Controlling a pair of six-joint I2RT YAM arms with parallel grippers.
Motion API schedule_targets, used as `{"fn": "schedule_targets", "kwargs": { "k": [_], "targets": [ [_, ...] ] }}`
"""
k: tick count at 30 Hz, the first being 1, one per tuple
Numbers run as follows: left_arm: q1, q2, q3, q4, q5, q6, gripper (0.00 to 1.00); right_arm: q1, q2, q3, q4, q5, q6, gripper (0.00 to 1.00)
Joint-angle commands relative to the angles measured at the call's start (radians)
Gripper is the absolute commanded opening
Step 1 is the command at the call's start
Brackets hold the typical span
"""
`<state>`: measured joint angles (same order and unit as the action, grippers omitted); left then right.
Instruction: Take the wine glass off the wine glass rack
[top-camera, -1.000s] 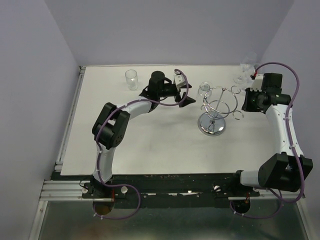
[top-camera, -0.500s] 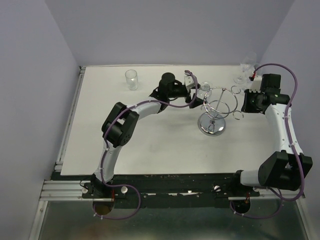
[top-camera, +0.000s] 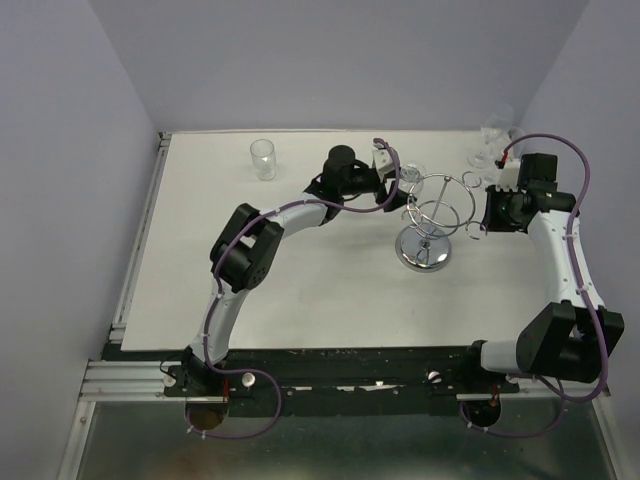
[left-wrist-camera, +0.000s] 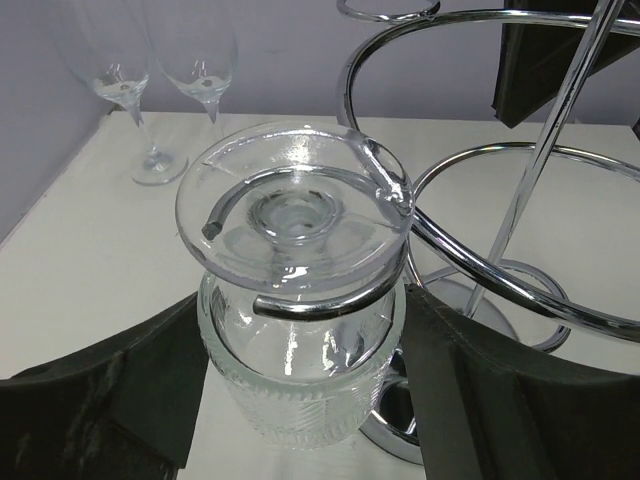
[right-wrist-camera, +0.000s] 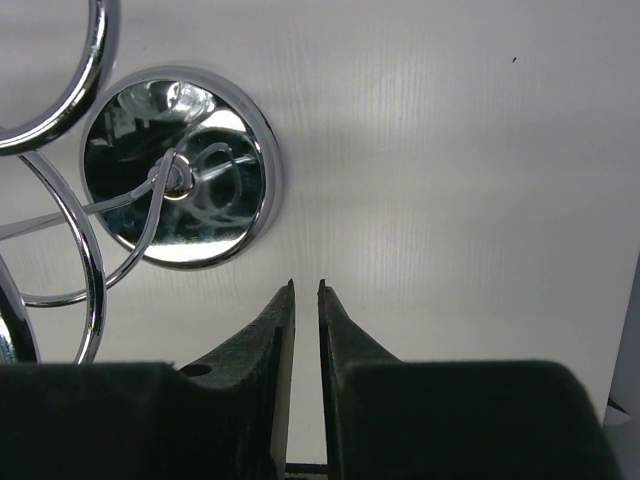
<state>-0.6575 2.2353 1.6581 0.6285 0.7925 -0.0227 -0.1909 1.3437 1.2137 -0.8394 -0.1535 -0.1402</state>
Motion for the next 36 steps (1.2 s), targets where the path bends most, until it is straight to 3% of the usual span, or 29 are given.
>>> {"fn": "schedule_targets", "kwargs": {
  "k": [1,8,10,12,14,16,33,36],
  "targets": [
    [-0.001,-0.008,-0.018,0.039,-0.001,-0.008,0.79,-0.001,-0.025,-0.014,-0.006,-0.001,-0.006,0.23],
    [-0.002,-0.068,-0.06,0.082,-0.009,-0.028,0.6,-0.001,-0.025,-0.005,0.002,-0.006,-0.006,0.24],
    [-0.004,-0.097,-0.069,0.083,0.007,-0.036,0.44,-0.001,-0.026,0.0,0.006,-0.006,-0.002,0.24],
    [-0.001,-0.121,-0.078,0.092,0.005,-0.051,0.22,-0.001,-0.026,0.003,0.013,-0.008,-0.001,0.24],
    [-0.002,-0.14,-0.083,0.097,0.007,-0.062,0.07,-0.001,-0.028,0.003,0.022,-0.008,0.002,0.24],
    [-0.002,-0.152,-0.078,0.1,0.007,-0.075,0.0,-0.001,-0.031,0.0,0.029,-0.012,0.005,0.24],
    [-0.001,-0.174,-0.078,0.011,-0.064,-0.036,0.0,-0.001,-0.084,-0.065,0.068,-0.029,0.019,0.24],
    [0.016,-0.149,-0.058,0.017,-0.101,-0.107,0.0,-0.001,-0.089,-0.068,0.071,-0.027,0.021,0.24]
  ]
}}
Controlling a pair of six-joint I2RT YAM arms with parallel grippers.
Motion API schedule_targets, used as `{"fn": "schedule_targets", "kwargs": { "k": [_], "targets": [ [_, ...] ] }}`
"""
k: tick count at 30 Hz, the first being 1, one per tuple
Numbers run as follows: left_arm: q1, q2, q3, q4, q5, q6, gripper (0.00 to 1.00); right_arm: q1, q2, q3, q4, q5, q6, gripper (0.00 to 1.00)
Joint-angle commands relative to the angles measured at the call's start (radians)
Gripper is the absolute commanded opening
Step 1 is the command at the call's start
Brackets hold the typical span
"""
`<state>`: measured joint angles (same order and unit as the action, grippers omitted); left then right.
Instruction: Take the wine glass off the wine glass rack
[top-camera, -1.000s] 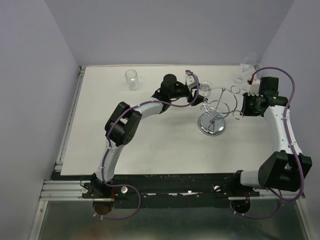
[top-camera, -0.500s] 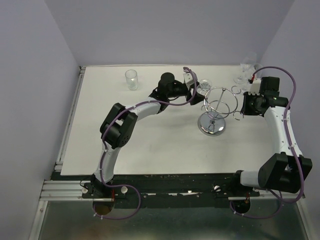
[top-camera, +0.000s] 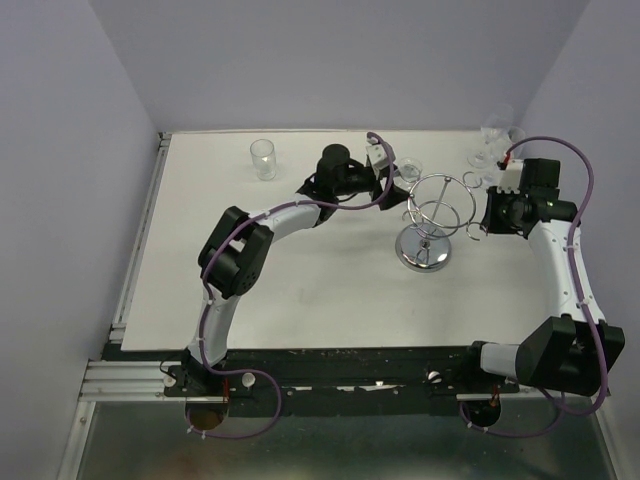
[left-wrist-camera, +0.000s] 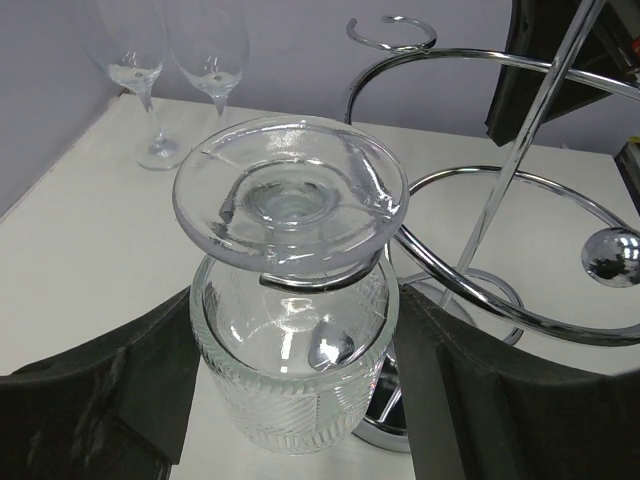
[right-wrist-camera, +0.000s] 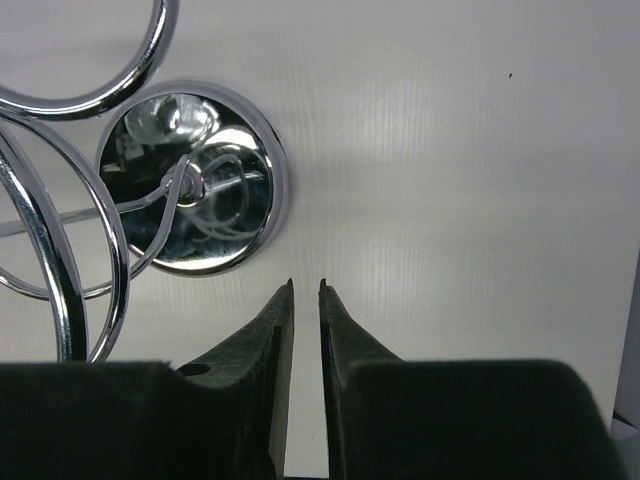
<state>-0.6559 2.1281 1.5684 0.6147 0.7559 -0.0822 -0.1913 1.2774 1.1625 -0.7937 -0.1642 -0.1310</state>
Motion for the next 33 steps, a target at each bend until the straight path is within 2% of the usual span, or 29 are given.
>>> {"fn": "schedule_targets", "kwargs": {
  "k": [1,10,14,18,23,27,33],
  "targets": [
    [0.022,-0.03,0.045,0.04,-0.073,-0.082,0.0,0.0,-0.024,-0.02,0.027,-0.018,0.011,0.24],
    [0.045,-0.011,0.081,0.066,-0.141,-0.176,0.0,0.0,-0.055,-0.057,0.044,-0.02,0.016,0.25],
    [0.048,-0.043,0.033,0.042,-0.164,-0.154,0.0,-0.002,-0.064,-0.064,0.054,-0.02,0.016,0.25],
    [0.067,-0.126,-0.08,-0.004,-0.184,-0.133,0.0,-0.002,-0.076,-0.055,0.063,-0.024,0.018,0.25],
    [0.12,-0.262,-0.178,-0.186,-0.165,-0.133,0.0,-0.002,-0.092,-0.021,0.071,-0.017,0.034,0.28],
    [0.17,-0.387,-0.24,-0.303,-0.162,-0.125,0.0,-0.002,-0.115,0.032,0.065,0.061,0.051,0.31],
    [0.203,-0.545,-0.225,-0.522,-0.165,-0.146,0.0,-0.002,-0.153,0.095,0.077,0.199,0.015,0.35]
  ]
}}
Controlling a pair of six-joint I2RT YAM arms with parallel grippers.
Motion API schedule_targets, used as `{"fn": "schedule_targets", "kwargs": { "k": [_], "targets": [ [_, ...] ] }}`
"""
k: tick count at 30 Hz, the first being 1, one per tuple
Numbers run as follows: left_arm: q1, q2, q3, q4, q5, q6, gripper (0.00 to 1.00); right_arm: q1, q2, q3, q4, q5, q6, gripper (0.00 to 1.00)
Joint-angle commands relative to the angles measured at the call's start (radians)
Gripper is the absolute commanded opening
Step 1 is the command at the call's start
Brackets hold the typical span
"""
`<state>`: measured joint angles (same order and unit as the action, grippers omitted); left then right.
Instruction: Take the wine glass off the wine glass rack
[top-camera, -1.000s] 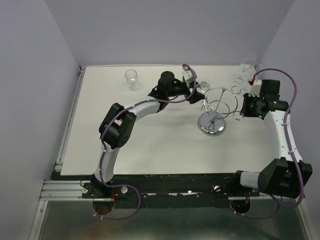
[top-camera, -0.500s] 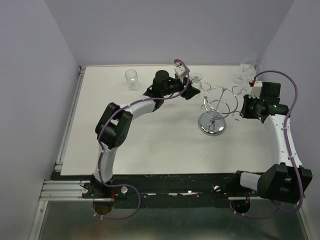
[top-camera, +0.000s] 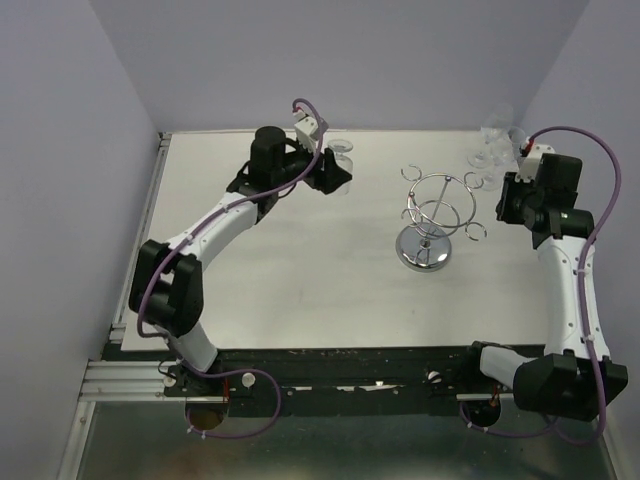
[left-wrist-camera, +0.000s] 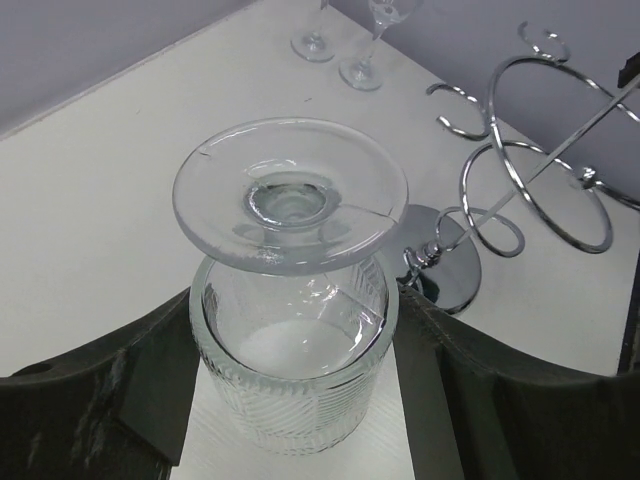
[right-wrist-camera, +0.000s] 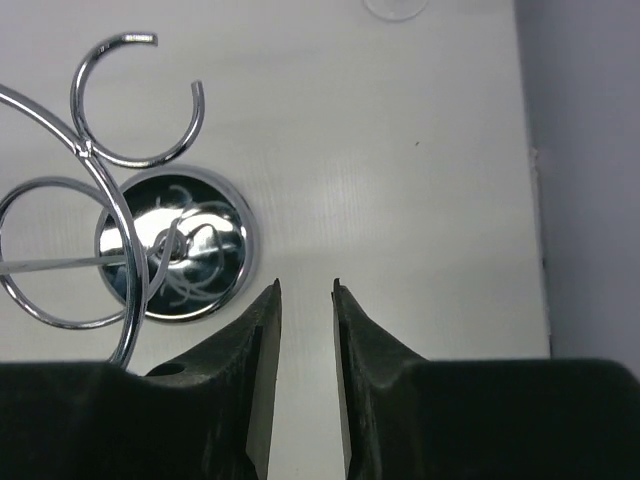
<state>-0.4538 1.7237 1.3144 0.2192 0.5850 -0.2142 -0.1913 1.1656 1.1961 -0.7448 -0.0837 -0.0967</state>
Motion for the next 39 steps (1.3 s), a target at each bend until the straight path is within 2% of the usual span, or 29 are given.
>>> {"fn": "schedule_targets", "kwargs": {
  "k": [1,3,5,8,11,13,15,18,20,24,29,33,39],
  "targets": [
    [0.003,-0.163,0.032,-0.165,0.009,-0.017,0.0,-0.002,-0.046,0.077,0.031,0.134,-0.034,0.35],
    [0.004,-0.2,0.058,-0.245,0.019,-0.02,0.0,-0.002,-0.063,0.115,0.065,0.122,-0.079,0.35],
    [0.007,-0.223,0.101,-0.331,0.047,-0.025,0.0,-0.002,-0.084,0.154,0.113,0.023,-0.142,0.35],
    [0.032,-0.21,0.196,-0.455,0.177,-0.045,0.0,0.012,-0.109,0.203,0.205,-0.147,-0.169,0.36],
    [0.063,-0.156,0.304,-0.604,0.341,-0.042,0.0,0.076,-0.112,0.247,0.243,-0.337,-0.24,0.43],
    [0.075,-0.107,0.392,-0.769,0.378,0.036,0.0,0.122,-0.116,0.252,0.265,-0.46,-0.305,0.48],
    [0.078,-0.072,0.456,-0.915,0.365,0.131,0.0,0.191,-0.129,0.232,0.289,-0.504,-0.384,0.54],
    [0.084,-0.062,0.487,-1.033,0.374,0.24,0.0,0.332,-0.139,0.192,0.277,-0.534,-0.578,0.58],
    [0.087,-0.073,0.477,-1.064,0.409,0.269,0.0,0.387,-0.142,0.157,0.286,-0.563,-0.653,0.59],
    [0.089,-0.073,0.464,-1.129,0.472,0.302,0.0,0.509,-0.124,0.109,0.35,-0.57,-0.673,0.57],
    [0.092,-0.069,0.408,-1.101,0.587,0.219,0.0,0.676,-0.077,0.054,0.397,-0.57,-0.729,0.52],
    [0.092,-0.078,0.355,-1.04,0.639,0.132,0.0,0.754,-0.014,0.054,0.459,-0.568,-0.655,0.47],
    [0.092,-0.084,0.327,-1.0,0.654,0.105,0.0,0.811,0.061,0.063,0.605,-0.512,-0.5,0.41]
  ]
}}
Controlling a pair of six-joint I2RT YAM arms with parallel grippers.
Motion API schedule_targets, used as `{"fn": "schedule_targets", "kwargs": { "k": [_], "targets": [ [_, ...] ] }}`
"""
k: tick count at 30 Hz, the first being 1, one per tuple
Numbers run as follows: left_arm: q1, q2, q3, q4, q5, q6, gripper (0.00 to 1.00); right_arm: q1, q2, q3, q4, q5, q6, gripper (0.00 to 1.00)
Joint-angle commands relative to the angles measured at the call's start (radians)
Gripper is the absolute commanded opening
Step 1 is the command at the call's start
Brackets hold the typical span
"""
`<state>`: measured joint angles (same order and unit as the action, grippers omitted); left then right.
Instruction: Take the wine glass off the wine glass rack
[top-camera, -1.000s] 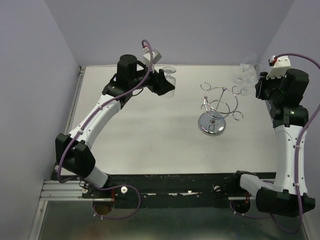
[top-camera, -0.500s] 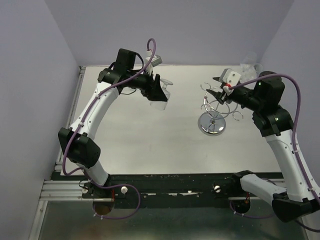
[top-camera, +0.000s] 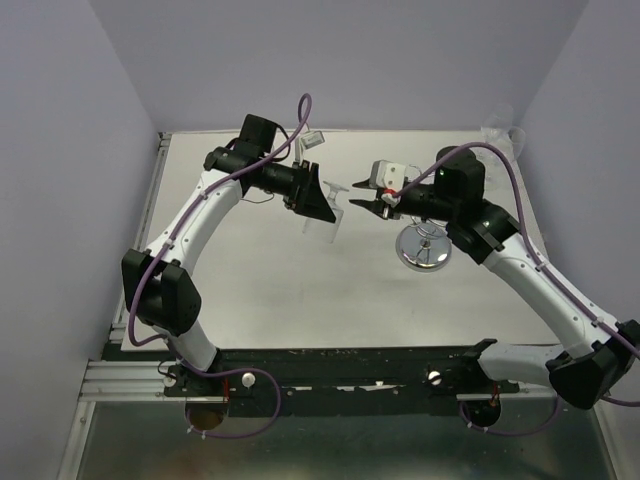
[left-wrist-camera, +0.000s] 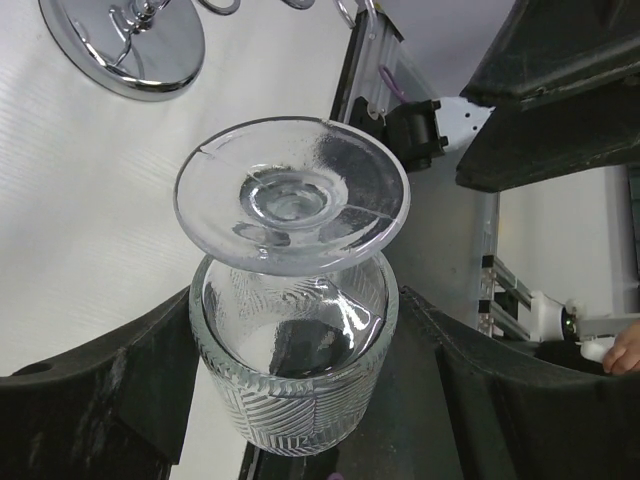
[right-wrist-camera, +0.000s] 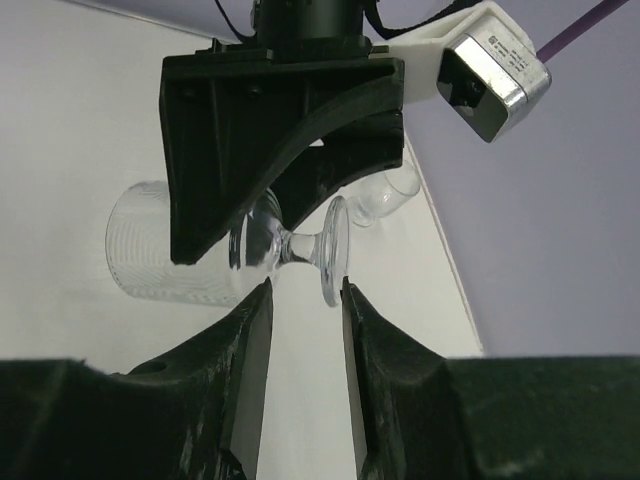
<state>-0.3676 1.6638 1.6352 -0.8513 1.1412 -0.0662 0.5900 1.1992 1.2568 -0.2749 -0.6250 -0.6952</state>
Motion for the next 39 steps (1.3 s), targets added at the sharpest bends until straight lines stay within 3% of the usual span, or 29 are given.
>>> {"fn": "schedule_targets", "kwargs": {
  "k": [1,16,27,28,30,32,35,36,39],
  "targets": [
    [0.004,-0.027,0.005,0.075,0.098,-0.05,0.0,0.036,0.037,0.006,0.138,0.036,0.102,0.4],
    [0.006,-0.039,-0.014,0.106,0.114,-0.073,0.0,0.094,0.146,-0.034,0.307,0.244,0.191,0.39],
    [0.006,-0.033,-0.015,0.101,0.117,-0.069,0.0,0.094,0.174,-0.06,0.324,0.266,0.148,0.39],
    [0.006,-0.033,-0.015,0.1,0.117,-0.067,0.0,0.094,0.177,-0.06,0.324,0.259,0.148,0.38],
    [0.006,-0.033,-0.015,0.1,0.115,-0.066,0.0,0.094,0.184,-0.053,0.313,0.239,0.148,0.23],
    [0.004,-0.033,-0.012,0.095,0.111,-0.061,0.0,0.096,0.192,-0.051,0.307,0.228,0.151,0.01],
    [0.006,-0.035,-0.012,0.083,0.089,-0.043,0.0,0.094,0.192,-0.054,0.306,0.228,0.161,0.01],
    [0.006,-0.036,-0.012,0.081,0.074,-0.041,0.02,0.094,0.191,-0.056,0.306,0.231,0.166,0.01],
    [0.01,-0.05,-0.015,0.072,0.002,-0.009,0.39,0.096,0.181,-0.071,0.315,0.255,0.192,0.01]
  ]
}}
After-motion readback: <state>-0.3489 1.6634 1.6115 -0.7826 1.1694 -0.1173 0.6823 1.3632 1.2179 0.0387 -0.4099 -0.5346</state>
